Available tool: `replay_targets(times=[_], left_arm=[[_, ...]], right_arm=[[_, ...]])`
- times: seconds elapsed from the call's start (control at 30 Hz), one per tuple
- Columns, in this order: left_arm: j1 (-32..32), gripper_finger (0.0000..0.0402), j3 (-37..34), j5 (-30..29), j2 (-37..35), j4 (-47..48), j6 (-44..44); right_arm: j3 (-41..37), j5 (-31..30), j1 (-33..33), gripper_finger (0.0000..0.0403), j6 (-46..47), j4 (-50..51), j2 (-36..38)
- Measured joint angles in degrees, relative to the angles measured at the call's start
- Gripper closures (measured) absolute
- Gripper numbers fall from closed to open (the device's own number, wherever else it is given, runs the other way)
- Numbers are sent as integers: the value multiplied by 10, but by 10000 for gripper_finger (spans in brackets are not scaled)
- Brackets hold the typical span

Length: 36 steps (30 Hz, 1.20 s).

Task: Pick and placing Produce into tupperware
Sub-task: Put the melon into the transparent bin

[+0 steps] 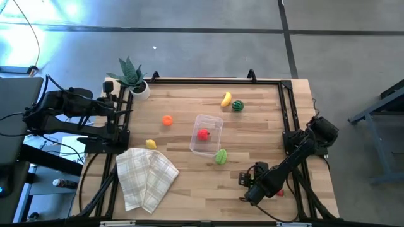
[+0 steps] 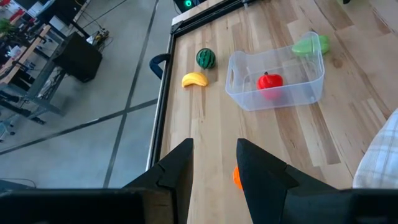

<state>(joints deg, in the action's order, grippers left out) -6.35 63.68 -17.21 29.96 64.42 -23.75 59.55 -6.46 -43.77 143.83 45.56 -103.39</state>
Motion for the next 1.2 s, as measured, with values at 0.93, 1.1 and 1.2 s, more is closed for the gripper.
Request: replay_targets(times=[0.93,1.1,1.2], left_arm=[[0,289,0,0,0,0,0],[0,289,0,0,0,0,0],[0,289,0,0,0,0,0]], right_arm=[[15,-24,-1,165,-28,24,-4],[39,-66,2,165,-54,52,-4],[59,-81,8,165,-85,66,-4]])
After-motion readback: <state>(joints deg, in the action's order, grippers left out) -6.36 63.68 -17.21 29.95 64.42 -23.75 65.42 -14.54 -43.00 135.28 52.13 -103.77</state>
